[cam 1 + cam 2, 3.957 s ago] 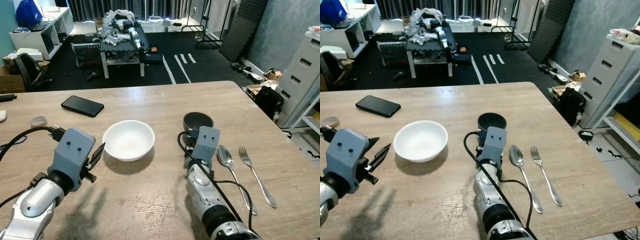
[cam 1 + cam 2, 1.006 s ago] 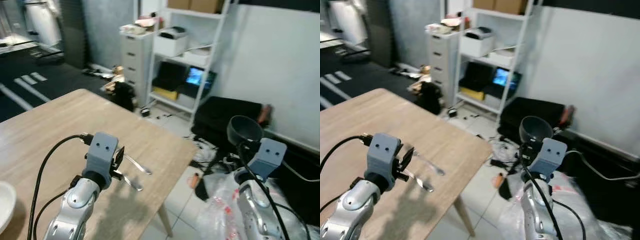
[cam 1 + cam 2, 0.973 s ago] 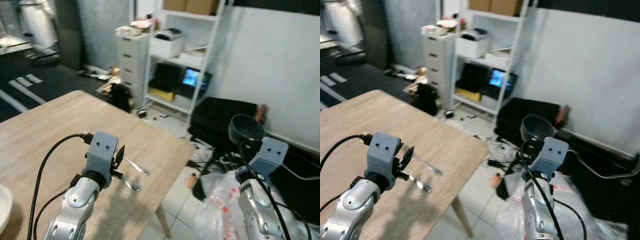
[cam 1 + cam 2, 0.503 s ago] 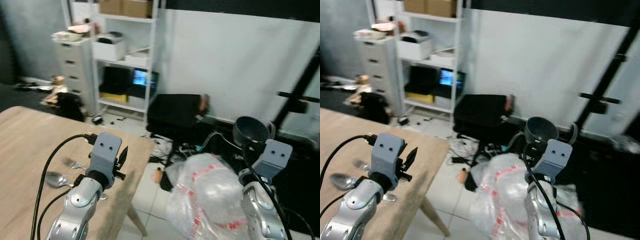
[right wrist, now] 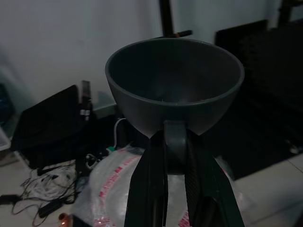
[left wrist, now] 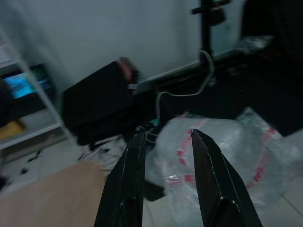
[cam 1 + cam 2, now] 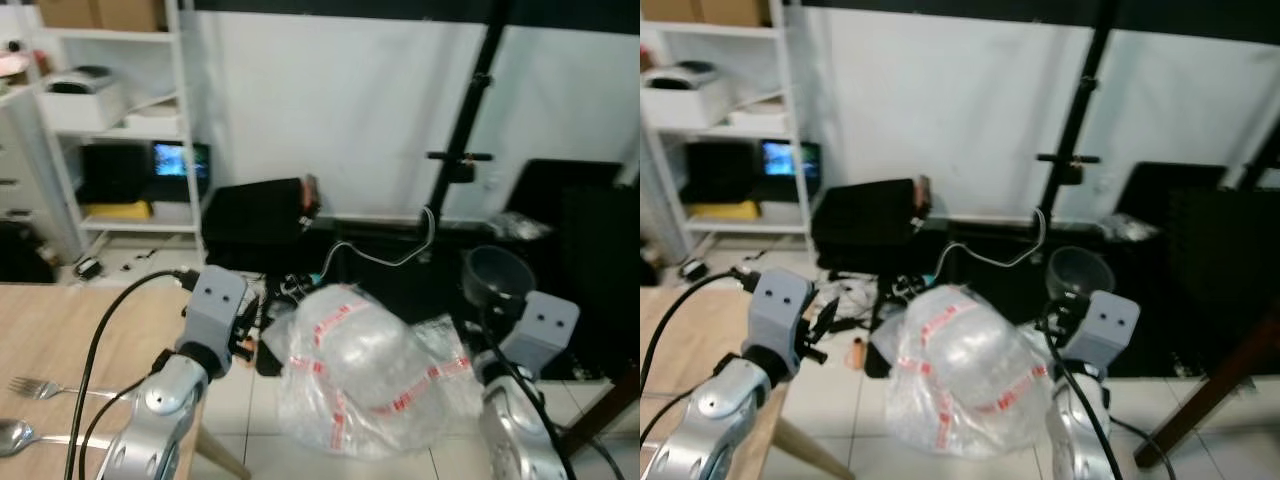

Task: Setting the table

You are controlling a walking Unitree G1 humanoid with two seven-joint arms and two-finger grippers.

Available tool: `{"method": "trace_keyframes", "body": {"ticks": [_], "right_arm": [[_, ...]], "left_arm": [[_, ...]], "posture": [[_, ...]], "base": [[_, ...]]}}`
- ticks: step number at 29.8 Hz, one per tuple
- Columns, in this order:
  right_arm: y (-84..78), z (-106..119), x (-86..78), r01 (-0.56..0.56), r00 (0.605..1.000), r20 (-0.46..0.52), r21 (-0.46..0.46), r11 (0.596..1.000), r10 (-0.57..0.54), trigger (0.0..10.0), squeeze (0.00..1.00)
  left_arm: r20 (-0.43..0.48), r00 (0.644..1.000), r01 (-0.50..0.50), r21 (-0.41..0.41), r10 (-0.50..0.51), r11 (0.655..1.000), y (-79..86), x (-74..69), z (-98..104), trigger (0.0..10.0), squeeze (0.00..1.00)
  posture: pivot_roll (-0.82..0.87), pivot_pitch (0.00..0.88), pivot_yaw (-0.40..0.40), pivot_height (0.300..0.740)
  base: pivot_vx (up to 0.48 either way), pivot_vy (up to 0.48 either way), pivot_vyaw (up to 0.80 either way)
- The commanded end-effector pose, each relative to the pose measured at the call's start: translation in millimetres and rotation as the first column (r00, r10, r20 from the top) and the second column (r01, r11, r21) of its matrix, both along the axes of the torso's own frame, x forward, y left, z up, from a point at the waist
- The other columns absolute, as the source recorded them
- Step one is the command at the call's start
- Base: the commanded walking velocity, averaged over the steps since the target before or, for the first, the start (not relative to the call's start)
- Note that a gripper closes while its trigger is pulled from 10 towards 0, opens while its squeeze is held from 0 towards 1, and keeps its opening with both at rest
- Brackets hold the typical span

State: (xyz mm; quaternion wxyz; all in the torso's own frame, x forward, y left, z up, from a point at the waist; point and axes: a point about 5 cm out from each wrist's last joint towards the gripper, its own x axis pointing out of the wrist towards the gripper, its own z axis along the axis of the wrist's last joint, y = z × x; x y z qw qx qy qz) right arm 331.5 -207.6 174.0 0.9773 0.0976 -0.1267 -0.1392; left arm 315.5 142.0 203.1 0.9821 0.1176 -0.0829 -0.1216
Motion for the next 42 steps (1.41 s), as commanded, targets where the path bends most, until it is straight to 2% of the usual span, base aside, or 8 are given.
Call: {"method": "trace_keyframes", "body": {"ticks": [1, 42], "right_arm": [[-5.3, -2.3, -2.5, 0.022, 1.000, -0.007, -0.012, 1.000, -0.022, 10.0, 0.00], [-6.3, -8.1, -3.8, 0.029, 0.999, -0.022, -0.015, 0.999, -0.030, 10.0, 0.00]], "left_arm": [[-0.015, 1.000, 0.013, 0.004, -0.013, 1.000, -3.0, -1.1, -5.8, 10.0, 0.00], [-0.013, 1.000, 0.007, -0.009, -0.007, 1.000, -1.2, 0.3, -9.4, 10.0, 0.00]], "posture": [[0.09, 0.112, 0.055, 0.740], [0.09, 0.112, 0.062, 0.740]], "base": [[0.000, 0.000, -0.80], [0.000, 0.000, -0.80]]}}
